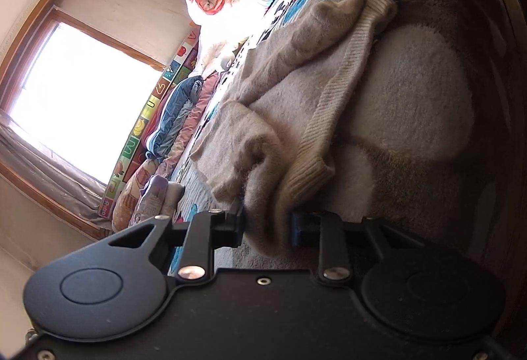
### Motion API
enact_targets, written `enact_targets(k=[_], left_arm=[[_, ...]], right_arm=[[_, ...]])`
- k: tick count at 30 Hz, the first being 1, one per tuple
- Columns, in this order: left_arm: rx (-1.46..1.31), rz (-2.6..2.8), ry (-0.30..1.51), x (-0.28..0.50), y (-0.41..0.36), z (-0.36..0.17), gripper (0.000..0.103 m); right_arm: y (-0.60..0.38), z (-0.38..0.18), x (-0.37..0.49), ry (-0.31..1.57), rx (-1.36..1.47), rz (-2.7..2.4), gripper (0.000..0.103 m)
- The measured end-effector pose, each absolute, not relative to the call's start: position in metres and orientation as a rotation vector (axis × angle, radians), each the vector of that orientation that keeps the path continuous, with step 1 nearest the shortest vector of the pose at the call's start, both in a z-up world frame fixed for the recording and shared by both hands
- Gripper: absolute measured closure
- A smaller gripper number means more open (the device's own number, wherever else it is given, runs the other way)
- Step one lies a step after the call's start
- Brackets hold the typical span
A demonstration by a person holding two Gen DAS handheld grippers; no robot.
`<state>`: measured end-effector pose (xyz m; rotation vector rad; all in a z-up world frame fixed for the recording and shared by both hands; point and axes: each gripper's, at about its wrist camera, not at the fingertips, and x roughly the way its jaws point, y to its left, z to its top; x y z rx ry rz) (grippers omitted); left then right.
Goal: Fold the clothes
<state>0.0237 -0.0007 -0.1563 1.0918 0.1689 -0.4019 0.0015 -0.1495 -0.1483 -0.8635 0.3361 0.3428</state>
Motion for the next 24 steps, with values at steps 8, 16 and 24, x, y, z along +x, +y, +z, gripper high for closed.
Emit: enact_targets(k=[8,16,24], left_arm=[[1.059,-0.414,0.188,0.011,-0.001,-0.142,0.090],[1.088,-0.496,0.195,-0.043,0.003,-0.123,0.090],[0.993,-0.508,0.196,-0.057,0.013,-0.098,0.089]], right_arm=[[-0.154,-0.130,0.003,0.383,-0.726,0.398,0.085],[-0.162,-0.113,-0.034,0.376,-0.692,0.431,0.086],[-0.174,-0.078,-0.075,0.303,-0.626,0.434,0.086]])
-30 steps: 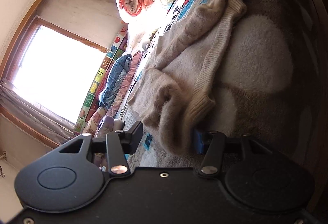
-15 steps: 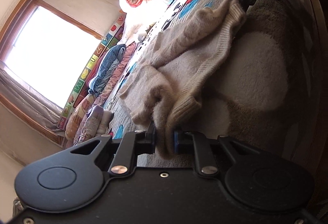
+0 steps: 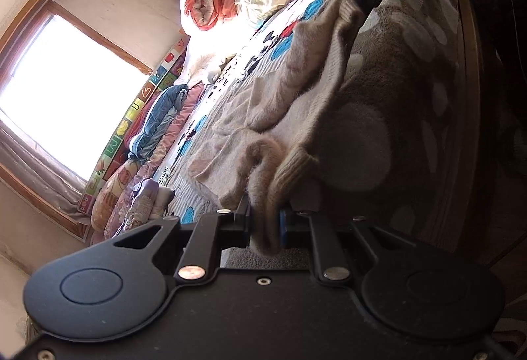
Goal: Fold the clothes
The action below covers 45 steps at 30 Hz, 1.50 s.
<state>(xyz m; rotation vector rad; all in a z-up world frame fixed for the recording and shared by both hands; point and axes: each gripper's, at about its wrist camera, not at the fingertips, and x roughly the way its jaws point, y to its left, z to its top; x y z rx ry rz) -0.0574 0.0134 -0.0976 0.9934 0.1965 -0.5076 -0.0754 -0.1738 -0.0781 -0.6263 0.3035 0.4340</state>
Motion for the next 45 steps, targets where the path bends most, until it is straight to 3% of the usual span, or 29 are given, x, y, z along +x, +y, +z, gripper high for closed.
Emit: enact_targets(k=[9,19,30,32,37,39,44,45], left_arm=[[0.735,-0.511,0.211,-0.024,0.025,-0.052,0.087],[0.354,-0.546,0.314,0.063,0.040,-0.024,0.086],[-0.158,-0.591,0.577,0.170,0.056,-0.065,0.085],[-0.274,-0.609,0.609,0.182,0.064,-0.073,0.085],[-0.406,-0.631,0.632,0.191,0.073,-0.076,0.085],[-0.446,-0.629,0.642,0.194,0.077,-0.078,0.085],[-0.446,-0.634,0.629,0.191,0.080,-0.075,0.085],[-0.434,-0.636,0.622,0.190,0.079,-0.074,0.085]], right_arm=[[-0.190,-0.047,-0.057,0.197,-0.491,0.391,0.086],[-0.227,-0.020,0.022,0.204,-0.141,0.388,0.086],[-0.268,-0.083,0.138,0.442,0.390,0.371,0.085],[-0.273,-0.098,0.147,0.471,0.469,0.362,0.081],[-0.294,-0.106,0.141,0.441,0.625,0.368,0.044],[-0.297,-0.107,0.135,0.440,0.652,0.398,0.036],[-0.284,-0.111,0.136,0.495,0.577,0.475,0.034],[-0.278,-0.112,0.137,0.508,0.548,0.485,0.049]])
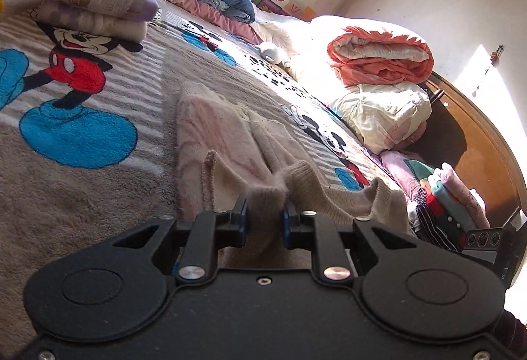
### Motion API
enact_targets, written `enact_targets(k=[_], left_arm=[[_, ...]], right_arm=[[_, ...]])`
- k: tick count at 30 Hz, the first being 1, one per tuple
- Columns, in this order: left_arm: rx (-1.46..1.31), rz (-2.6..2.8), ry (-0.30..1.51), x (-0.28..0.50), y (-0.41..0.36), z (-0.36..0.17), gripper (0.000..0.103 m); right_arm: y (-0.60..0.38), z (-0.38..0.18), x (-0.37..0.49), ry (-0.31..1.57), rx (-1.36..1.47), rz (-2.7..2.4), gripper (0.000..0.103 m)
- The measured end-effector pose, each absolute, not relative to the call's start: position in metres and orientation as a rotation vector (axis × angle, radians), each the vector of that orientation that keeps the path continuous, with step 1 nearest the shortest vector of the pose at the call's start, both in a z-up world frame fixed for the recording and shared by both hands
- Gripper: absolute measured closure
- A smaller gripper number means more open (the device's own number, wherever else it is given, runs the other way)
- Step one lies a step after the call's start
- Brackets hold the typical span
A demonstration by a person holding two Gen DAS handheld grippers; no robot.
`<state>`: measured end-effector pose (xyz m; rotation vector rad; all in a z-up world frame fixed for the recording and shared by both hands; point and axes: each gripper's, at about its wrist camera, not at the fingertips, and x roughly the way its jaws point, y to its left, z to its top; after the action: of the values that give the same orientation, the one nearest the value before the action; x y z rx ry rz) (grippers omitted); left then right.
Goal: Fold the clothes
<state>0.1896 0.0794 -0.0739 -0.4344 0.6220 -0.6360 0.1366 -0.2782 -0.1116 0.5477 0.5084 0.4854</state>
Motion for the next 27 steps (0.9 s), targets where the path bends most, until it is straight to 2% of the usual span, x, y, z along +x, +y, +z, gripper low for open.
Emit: enact_targets(k=[1,3,4,5,7,10,14,18,22,26,27], left_arm=[[-0.425,-0.639,0.614,0.188,0.080,-0.072,0.084],[-0.437,-0.661,0.587,0.183,0.088,-0.068,0.070],[-0.453,-0.669,0.569,0.178,0.094,-0.067,0.049],[-0.469,-0.675,0.552,0.174,0.101,-0.065,0.041],[-0.498,-0.656,0.537,0.169,0.113,-0.064,0.041],[-0.562,-0.645,0.512,0.175,0.131,-0.062,0.044],[-0.518,-0.602,0.535,0.207,0.137,-0.049,0.070],[-0.337,-0.596,0.616,0.269,0.108,-0.043,0.074],[-0.143,-0.620,0.697,0.325,0.064,-0.049,0.086],[-0.004,-0.647,0.832,0.362,0.025,-0.086,0.086],[0.025,-0.663,0.817,0.360,0.019,-0.089,0.087]], right_arm=[[-0.275,-0.113,0.137,0.515,0.530,0.489,0.066],[-0.273,-0.117,0.137,0.515,0.551,0.481,0.070],[-0.275,-0.117,0.136,0.508,0.559,0.480,0.074],[-0.276,-0.118,0.135,0.502,0.568,0.479,0.076],[-0.278,-0.117,0.131,0.487,0.572,0.486,0.078],[-0.279,-0.117,0.125,0.480,0.574,0.494,0.078],[-0.279,-0.116,0.123,0.477,0.570,0.491,0.078],[-0.278,-0.115,0.122,0.468,0.557,0.501,0.078],[-0.279,-0.115,0.123,0.464,0.551,0.512,0.078],[-0.281,-0.115,0.124,0.457,0.554,0.521,0.081],[-0.281,-0.115,0.125,0.456,0.560,0.524,0.083]])
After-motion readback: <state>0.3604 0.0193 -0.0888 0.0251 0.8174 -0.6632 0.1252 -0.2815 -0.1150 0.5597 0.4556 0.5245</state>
